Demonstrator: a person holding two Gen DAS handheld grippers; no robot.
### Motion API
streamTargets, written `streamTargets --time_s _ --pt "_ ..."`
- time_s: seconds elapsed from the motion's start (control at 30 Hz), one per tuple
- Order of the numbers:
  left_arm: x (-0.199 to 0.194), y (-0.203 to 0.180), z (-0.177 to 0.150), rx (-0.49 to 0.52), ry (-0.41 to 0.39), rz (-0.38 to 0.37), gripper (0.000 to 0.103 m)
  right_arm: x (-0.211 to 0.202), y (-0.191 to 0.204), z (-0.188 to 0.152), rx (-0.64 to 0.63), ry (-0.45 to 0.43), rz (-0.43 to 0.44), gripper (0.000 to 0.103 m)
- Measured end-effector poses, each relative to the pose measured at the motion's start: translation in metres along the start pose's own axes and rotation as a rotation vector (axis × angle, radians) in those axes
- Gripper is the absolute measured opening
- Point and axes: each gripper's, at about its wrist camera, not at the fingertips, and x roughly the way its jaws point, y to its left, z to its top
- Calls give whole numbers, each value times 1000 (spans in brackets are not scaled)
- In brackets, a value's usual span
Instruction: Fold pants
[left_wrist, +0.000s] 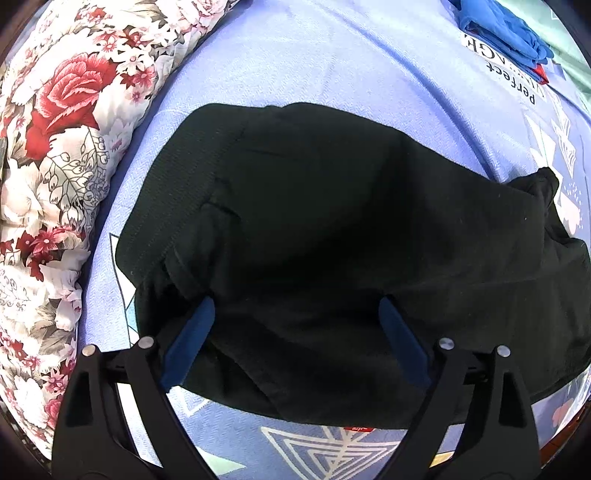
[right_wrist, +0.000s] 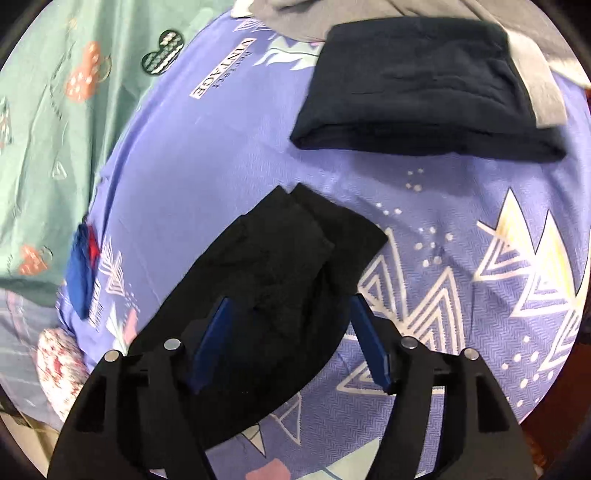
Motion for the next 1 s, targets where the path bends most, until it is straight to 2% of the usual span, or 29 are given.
streamTargets --time_s 0.17,0.27,0.33,0.37,0.4,0.43,0.47,0.6,0.67,0.7,0.8,0.87,1.0 --pt "1 -5 -1 -1 -1 4 93 19 7 3 3 15 -20 67" --pt "1 -6 -1 0 -1 6 94 33 16 7 -31 17 -70 66" --pt "2 -9 -1 2 -1 9 95 37 21 10 -49 17 -101 52" --pt "3 -10 -1 3 0 11 96 37 23 13 -66 28 -147 47" --pt "3 -11 0 4 0 12 96 36 24 14 -74 35 -175 33" --pt "4 -11 0 3 0 12 96 34 25 14 -83 40 -202 27" --pt "5 -12 0 3 1 11 96 31 26 15 -100 41 -228 25" --pt "6 -13 0 5 0 10 96 18 26 16 -116 63 -219 28" --pt "7 -14 1 5 2 9 96 11 26 17 -110 64 -190 43" --pt "7 -14 1 5 2 8 96 8 28 18 -106 60 -180 54" --pt "8 -14 2 5 3 8 96 7 27 21 -99 62 -157 55" --pt "8 -14 1 3 3 6 96 11 25 22 -87 79 -179 55" --pt "8 -13 1 3 -2 -3 96 12 20 22 -62 94 -143 54"
